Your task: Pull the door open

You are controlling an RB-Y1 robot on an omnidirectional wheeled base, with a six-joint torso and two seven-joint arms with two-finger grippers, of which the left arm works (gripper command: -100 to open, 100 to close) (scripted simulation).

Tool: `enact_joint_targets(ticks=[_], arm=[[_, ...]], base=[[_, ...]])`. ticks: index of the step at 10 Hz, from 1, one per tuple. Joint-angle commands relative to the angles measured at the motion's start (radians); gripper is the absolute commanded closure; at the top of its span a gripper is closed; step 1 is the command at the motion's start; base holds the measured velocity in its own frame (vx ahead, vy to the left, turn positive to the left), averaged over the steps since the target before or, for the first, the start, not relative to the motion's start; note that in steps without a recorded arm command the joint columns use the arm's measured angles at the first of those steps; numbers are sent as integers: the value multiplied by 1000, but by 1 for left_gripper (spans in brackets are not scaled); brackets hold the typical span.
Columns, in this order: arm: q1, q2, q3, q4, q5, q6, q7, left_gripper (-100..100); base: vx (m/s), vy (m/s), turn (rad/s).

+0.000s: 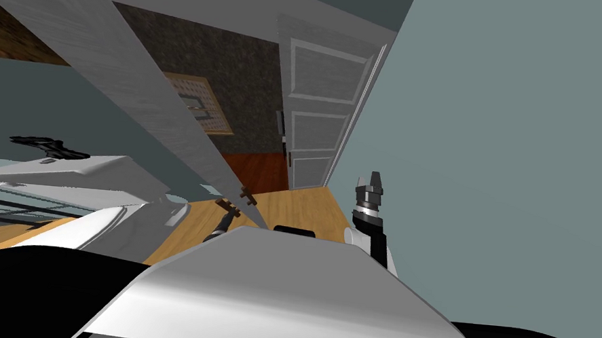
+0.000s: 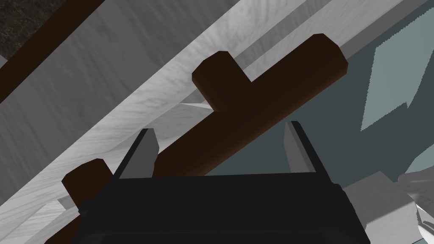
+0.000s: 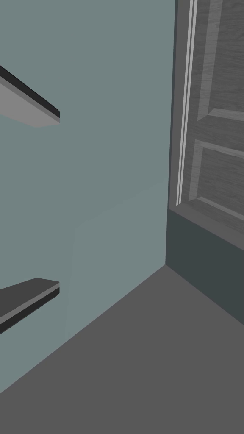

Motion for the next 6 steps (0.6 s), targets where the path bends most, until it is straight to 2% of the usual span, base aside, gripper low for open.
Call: enact_joint_targets(ticks=[1, 3, 6], arm=[[-14, 0, -6, 7, 7, -5, 36, 100], [-17, 0, -9, 8, 9, -5, 47, 100], [-17, 0, -9, 8, 9, -5, 47, 100]], base=[[-103, 91, -72], [-65, 53, -34], [-13, 8, -12]])
